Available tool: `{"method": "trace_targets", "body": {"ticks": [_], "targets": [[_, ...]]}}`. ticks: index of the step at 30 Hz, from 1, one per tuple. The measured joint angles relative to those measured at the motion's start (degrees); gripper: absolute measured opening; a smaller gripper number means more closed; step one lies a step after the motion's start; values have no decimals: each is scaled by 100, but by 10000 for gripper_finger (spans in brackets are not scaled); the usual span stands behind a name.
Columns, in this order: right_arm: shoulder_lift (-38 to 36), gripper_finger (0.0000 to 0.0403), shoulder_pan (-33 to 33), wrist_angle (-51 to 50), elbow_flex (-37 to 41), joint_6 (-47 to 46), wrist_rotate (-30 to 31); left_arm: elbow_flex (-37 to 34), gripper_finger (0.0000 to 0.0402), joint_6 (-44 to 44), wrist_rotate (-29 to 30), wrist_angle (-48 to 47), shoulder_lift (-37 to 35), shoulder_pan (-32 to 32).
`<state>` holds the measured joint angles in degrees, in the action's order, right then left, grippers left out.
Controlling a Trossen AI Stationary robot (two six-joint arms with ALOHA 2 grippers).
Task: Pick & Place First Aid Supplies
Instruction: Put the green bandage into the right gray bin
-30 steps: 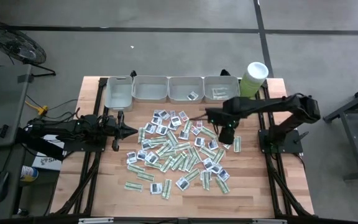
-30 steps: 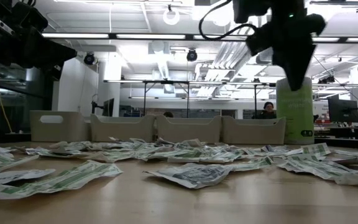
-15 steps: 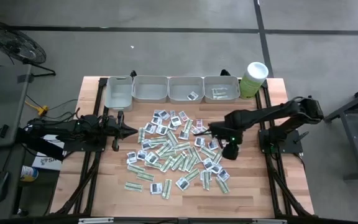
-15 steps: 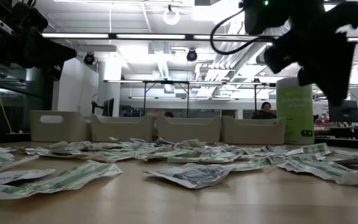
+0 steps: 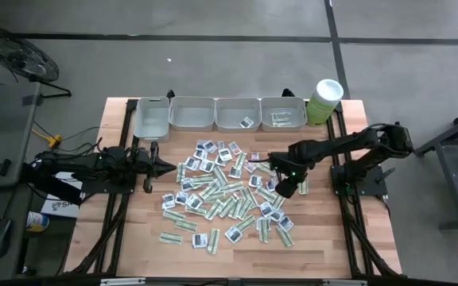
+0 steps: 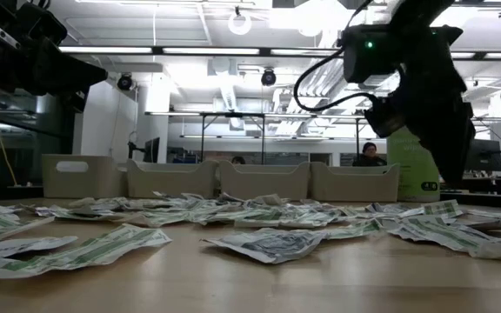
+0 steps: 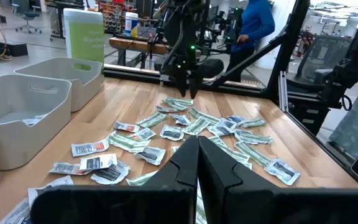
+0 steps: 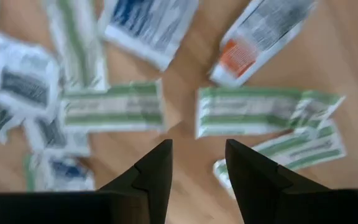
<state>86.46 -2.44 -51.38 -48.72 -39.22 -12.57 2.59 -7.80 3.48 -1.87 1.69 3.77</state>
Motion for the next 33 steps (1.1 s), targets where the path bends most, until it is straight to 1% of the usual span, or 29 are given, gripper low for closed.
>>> {"method": "trace_targets", "body": {"ticks": [7,14,20,26,33], "targets": [[3,142,-20,86,101,52,575,0,1,0,0,0,-2,0],[89,142,143,220,99,174,865,0,1,1,-1,-2,-2,0],[321,142,254,262,99,208,931,0,1,0,0,-1,0,0],[332,142,295,340,97,199,1028,0,1,-1,0,-2,-2,0],[547,142,321,458,93,61,819,0,1,-1,1,-2,-2,0]]}}
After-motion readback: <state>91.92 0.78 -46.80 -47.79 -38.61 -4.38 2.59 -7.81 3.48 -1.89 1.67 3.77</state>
